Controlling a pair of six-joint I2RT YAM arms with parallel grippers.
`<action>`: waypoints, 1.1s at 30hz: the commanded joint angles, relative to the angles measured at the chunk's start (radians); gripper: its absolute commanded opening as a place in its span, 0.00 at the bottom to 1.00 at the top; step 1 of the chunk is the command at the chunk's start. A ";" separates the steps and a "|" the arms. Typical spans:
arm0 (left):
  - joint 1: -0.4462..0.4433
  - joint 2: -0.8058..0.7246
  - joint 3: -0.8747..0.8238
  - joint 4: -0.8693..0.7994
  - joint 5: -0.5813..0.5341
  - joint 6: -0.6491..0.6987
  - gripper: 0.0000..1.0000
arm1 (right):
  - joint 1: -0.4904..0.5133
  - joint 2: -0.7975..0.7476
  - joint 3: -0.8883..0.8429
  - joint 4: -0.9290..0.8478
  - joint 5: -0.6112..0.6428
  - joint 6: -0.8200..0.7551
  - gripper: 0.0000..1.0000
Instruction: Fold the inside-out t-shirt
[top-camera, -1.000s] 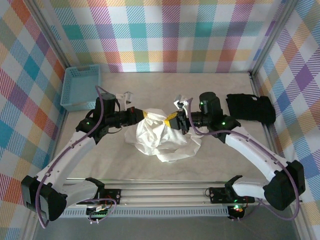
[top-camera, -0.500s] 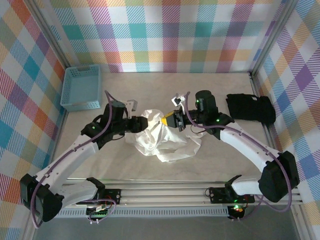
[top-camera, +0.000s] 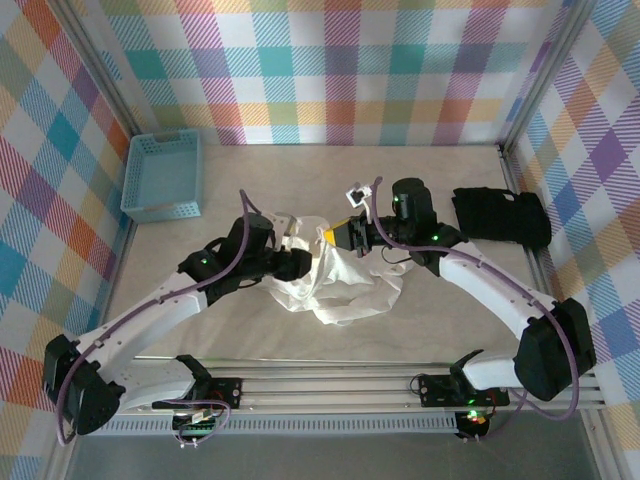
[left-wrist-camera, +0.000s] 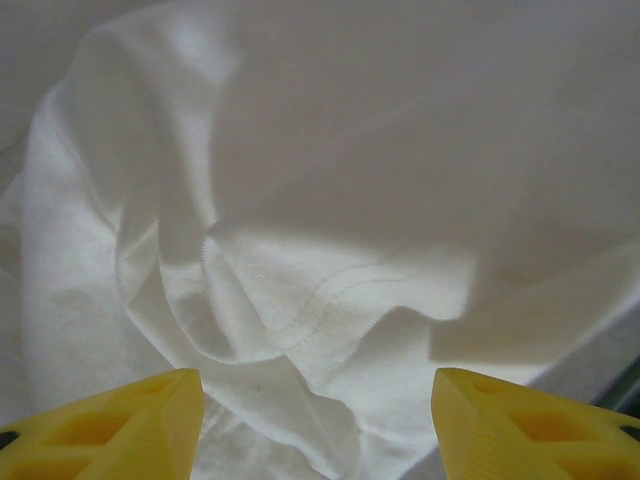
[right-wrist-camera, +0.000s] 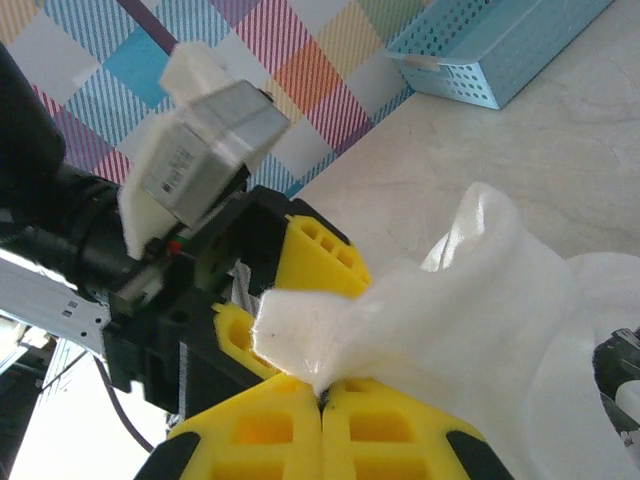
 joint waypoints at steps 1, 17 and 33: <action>-0.016 0.038 0.046 -0.001 -0.053 0.060 0.63 | -0.005 0.002 0.031 0.035 -0.037 0.011 0.00; -0.016 0.073 0.096 0.037 -0.133 0.083 0.17 | -0.006 0.002 0.048 -0.035 0.014 -0.028 0.00; 0.193 -0.201 0.041 0.238 0.523 -0.209 0.00 | -0.003 -0.058 0.102 -0.277 0.475 -0.262 0.00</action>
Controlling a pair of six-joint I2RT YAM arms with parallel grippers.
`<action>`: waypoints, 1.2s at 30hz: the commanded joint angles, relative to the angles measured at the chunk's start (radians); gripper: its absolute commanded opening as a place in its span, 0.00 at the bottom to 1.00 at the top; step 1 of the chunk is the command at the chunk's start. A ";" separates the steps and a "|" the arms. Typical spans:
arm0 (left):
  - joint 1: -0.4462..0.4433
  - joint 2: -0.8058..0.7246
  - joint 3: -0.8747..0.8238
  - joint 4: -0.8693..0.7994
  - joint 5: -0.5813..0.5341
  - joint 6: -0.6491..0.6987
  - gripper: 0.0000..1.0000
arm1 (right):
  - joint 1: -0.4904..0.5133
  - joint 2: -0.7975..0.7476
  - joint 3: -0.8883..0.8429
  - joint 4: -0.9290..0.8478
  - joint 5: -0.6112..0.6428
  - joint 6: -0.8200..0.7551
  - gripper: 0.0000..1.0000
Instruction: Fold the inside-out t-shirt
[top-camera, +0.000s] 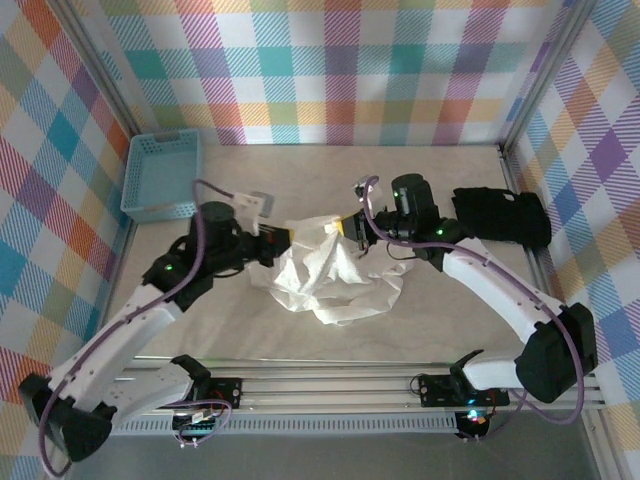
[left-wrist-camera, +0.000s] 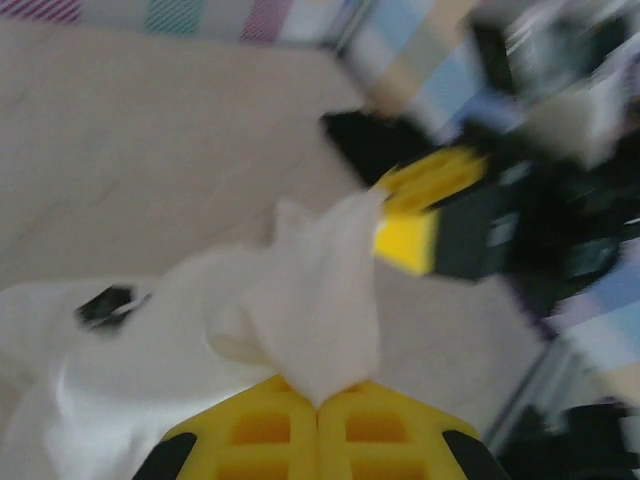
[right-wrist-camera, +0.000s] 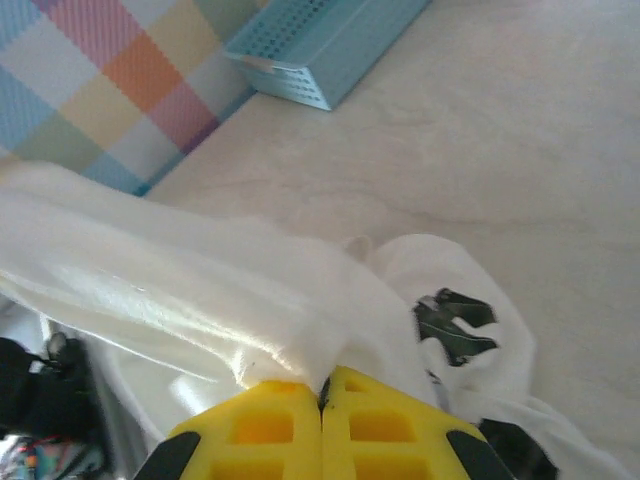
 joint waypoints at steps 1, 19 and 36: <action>0.062 -0.004 -0.007 0.132 0.305 -0.165 0.00 | -0.004 -0.038 0.016 -0.039 0.123 -0.096 0.00; 0.097 0.061 0.036 -0.061 0.232 -0.082 0.00 | 0.094 -0.023 0.033 -0.204 0.391 -0.107 0.38; 0.097 0.065 0.030 -0.065 0.225 -0.075 0.00 | 0.282 0.036 0.004 -0.004 0.329 -0.333 0.57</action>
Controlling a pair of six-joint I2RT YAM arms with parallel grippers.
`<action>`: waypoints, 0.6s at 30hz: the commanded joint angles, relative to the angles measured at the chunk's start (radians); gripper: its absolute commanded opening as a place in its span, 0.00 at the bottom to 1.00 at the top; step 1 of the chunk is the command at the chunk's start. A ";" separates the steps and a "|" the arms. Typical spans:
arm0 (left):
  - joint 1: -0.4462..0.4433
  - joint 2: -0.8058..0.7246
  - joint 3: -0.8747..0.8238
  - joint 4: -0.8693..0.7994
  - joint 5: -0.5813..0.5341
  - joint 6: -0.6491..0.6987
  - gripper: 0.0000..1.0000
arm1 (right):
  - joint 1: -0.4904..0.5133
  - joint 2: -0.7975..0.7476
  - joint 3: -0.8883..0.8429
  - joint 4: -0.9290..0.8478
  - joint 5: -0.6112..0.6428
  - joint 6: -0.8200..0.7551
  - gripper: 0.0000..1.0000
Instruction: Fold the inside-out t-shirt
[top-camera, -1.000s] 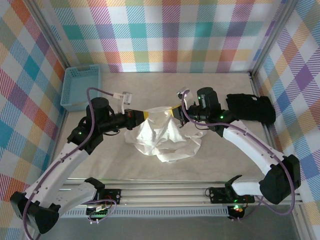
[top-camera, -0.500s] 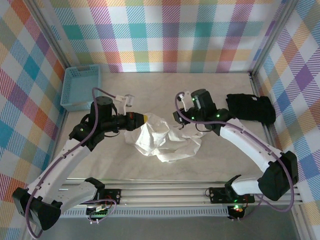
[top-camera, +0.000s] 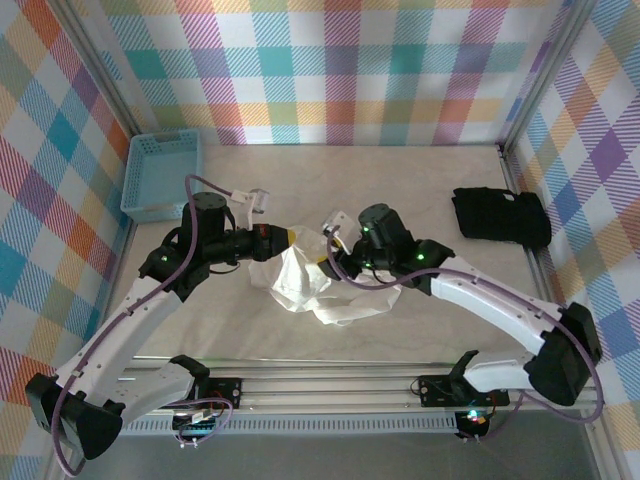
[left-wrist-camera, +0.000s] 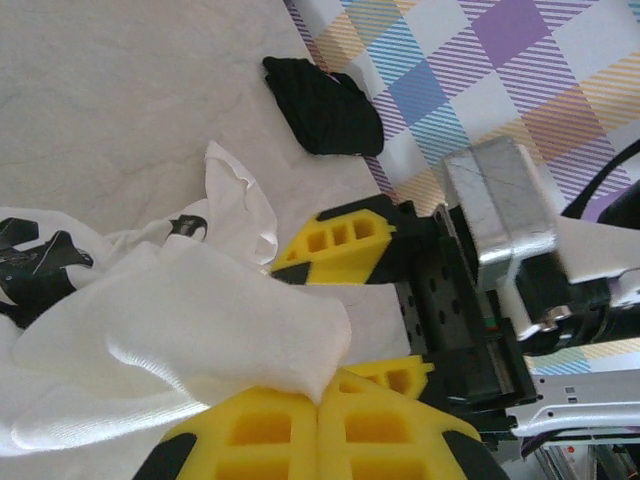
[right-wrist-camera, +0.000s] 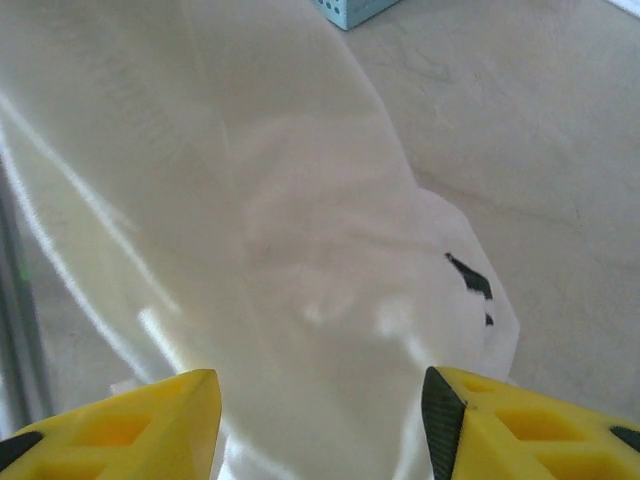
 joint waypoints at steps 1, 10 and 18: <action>0.012 0.001 0.003 0.009 0.003 0.017 0.00 | 0.022 0.053 0.056 0.046 0.042 -0.082 0.57; 0.012 0.012 0.005 -0.003 -0.015 0.026 0.00 | 0.044 0.139 0.116 0.121 0.102 -0.123 0.35; 0.013 -0.012 0.017 -0.106 -0.362 0.026 0.00 | -0.017 0.012 0.074 0.057 -0.126 -0.011 0.00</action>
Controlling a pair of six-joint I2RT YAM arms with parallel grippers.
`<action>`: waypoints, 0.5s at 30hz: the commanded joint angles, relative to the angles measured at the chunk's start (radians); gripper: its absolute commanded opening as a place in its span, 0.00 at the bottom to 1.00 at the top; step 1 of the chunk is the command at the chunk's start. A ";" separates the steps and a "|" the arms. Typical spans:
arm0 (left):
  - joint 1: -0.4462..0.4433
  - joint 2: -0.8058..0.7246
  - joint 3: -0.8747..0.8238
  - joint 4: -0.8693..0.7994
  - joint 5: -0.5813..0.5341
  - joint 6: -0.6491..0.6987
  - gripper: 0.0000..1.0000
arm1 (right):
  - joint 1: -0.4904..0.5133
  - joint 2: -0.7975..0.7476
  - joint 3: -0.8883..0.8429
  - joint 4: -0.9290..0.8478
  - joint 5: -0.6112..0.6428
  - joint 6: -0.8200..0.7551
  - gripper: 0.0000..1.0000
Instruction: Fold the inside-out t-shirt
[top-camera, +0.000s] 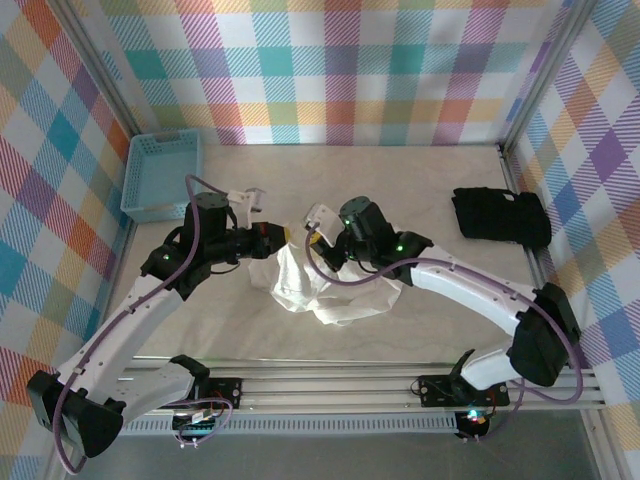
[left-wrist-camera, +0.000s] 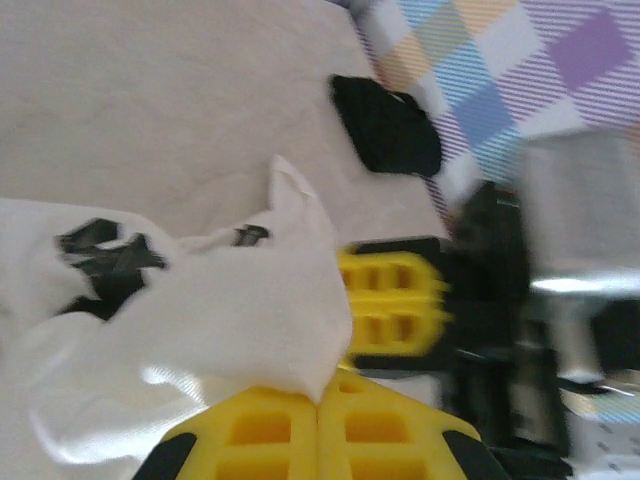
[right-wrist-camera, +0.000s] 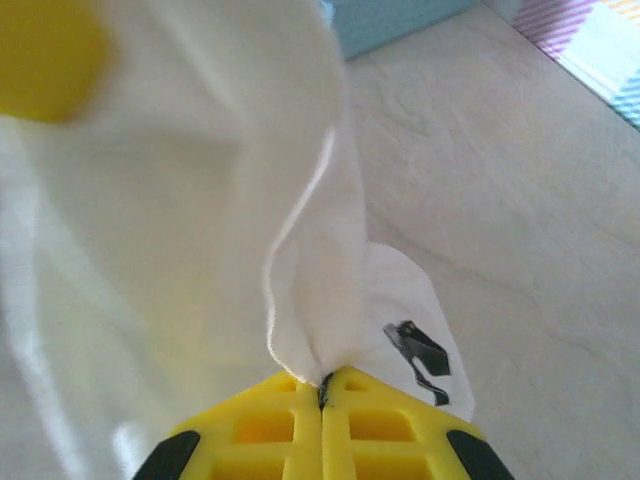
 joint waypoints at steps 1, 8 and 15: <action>0.012 -0.024 0.018 -0.075 -0.241 0.028 0.00 | -0.059 -0.095 -0.004 -0.017 -0.241 0.104 0.00; 0.011 -0.003 0.019 -0.096 -0.303 0.047 0.02 | -0.192 -0.109 -0.030 0.170 -0.669 0.416 0.00; -0.010 -0.014 -0.002 -0.110 -0.312 0.089 0.26 | -0.240 -0.059 -0.005 0.237 -0.752 0.535 0.00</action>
